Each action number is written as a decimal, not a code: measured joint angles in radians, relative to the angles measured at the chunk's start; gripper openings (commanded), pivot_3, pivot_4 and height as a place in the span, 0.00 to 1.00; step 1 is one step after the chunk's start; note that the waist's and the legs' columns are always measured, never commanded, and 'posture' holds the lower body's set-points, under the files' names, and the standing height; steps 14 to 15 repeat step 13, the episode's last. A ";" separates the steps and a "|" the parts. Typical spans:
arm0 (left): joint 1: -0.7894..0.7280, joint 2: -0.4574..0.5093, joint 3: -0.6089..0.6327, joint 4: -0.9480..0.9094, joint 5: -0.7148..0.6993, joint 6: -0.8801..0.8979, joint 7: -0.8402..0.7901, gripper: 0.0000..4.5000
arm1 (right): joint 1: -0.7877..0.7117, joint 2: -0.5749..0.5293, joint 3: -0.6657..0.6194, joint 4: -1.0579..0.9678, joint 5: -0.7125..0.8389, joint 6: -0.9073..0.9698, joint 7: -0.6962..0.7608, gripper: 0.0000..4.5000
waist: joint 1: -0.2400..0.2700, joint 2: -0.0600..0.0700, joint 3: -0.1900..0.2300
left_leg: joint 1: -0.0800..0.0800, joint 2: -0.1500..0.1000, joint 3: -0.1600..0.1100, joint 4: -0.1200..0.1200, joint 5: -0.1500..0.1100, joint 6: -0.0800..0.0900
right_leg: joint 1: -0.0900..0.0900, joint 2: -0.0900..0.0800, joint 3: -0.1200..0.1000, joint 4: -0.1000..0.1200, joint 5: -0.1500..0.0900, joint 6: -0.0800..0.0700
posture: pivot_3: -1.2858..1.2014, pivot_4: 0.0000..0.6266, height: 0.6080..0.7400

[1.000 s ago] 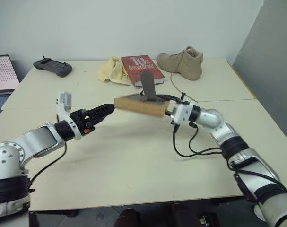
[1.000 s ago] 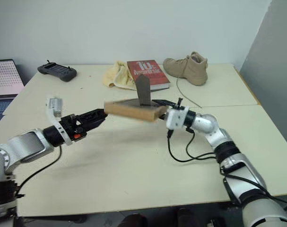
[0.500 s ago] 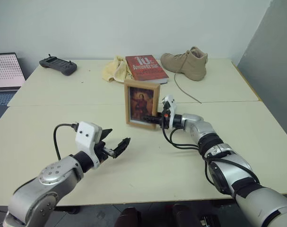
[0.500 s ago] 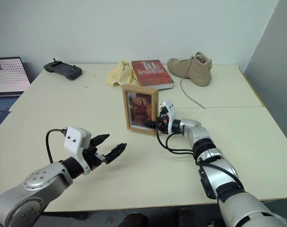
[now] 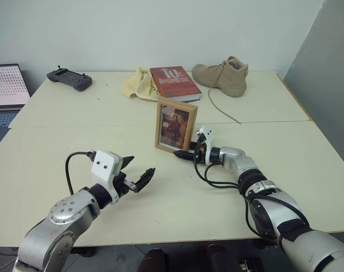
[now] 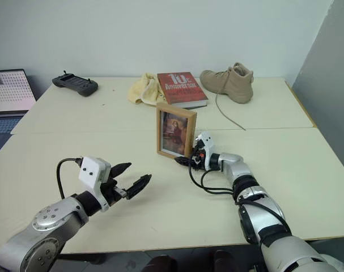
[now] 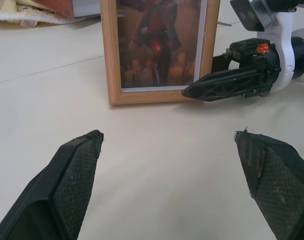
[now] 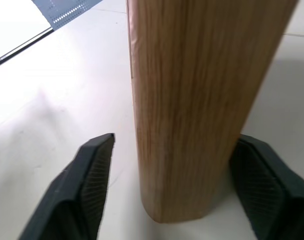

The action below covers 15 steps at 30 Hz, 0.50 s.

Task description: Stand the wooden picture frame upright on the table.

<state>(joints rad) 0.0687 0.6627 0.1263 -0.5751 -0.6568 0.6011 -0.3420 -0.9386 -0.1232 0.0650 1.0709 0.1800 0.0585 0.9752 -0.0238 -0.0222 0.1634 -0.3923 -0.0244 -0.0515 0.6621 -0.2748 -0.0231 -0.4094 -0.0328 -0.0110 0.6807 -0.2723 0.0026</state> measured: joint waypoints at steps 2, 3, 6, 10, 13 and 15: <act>-0.045 0.006 0.005 0.040 0.003 0.000 -0.032 1.00 | 0.036 -0.040 0.012 -0.071 -0.015 0.009 0.011 0.99 | 0.003 0.000 0.000 | 0.000 0.000 0.000 0.000 0.000 0.000 | 0.000 0.000 0.000 0.000 0.000 0.000 | 0.52 0.24 1.00; -0.072 0.016 0.010 0.064 0.000 0.005 -0.048 1.00 | 0.062 -0.071 0.022 -0.118 -0.027 0.017 0.021 0.99 | 0.004 0.000 0.000 | 0.000 0.000 0.000 0.000 0.000 0.000 | 0.000 0.000 -0.001 0.000 0.000 0.000 | 0.52 0.24 1.00; -0.180 0.103 0.042 0.152 -0.029 0.059 -0.134 1.00 | 0.180 -0.250 0.072 -0.338 -0.074 0.069 0.092 0.99 | 0.020 0.001 0.001 | -0.002 0.000 -0.001 0.001 0.000 0.001 | 0.000 -0.001 -0.002 -0.001 0.000 0.000 | 0.52 0.24 1.00; -0.288 0.220 0.082 0.294 -0.022 0.090 -0.259 1.00 | 0.255 -0.411 0.036 -0.619 -0.038 0.244 0.147 0.99 | 0.005 0.002 0.001 | 0.001 0.000 0.000 0.000 0.000 0.001 | 0.000 0.001 0.001 0.000 0.000 0.000 | 0.52 0.24 1.00; -0.402 0.292 0.072 0.444 -0.023 0.102 -0.402 1.00 | 0.264 -0.498 0.007 -0.886 0.079 0.442 0.203 0.99 | -0.009 0.004 0.003 | 0.001 0.002 -0.002 -0.001 0.000 0.001 | 0.000 0.004 0.000 0.000 -0.001 -0.001 | 0.52 0.24 1.00; -0.402 0.292 0.072 0.444 -0.023 0.102 -0.402 1.00 | 0.264 -0.498 0.007 -0.886 0.079 0.442 0.203 0.99 | -0.009 0.004 0.003 | 0.001 0.002 -0.002 -0.001 0.000 0.001 | 0.000 0.004 0.000 0.000 -0.001 -0.001 | 0.52 0.24 1.00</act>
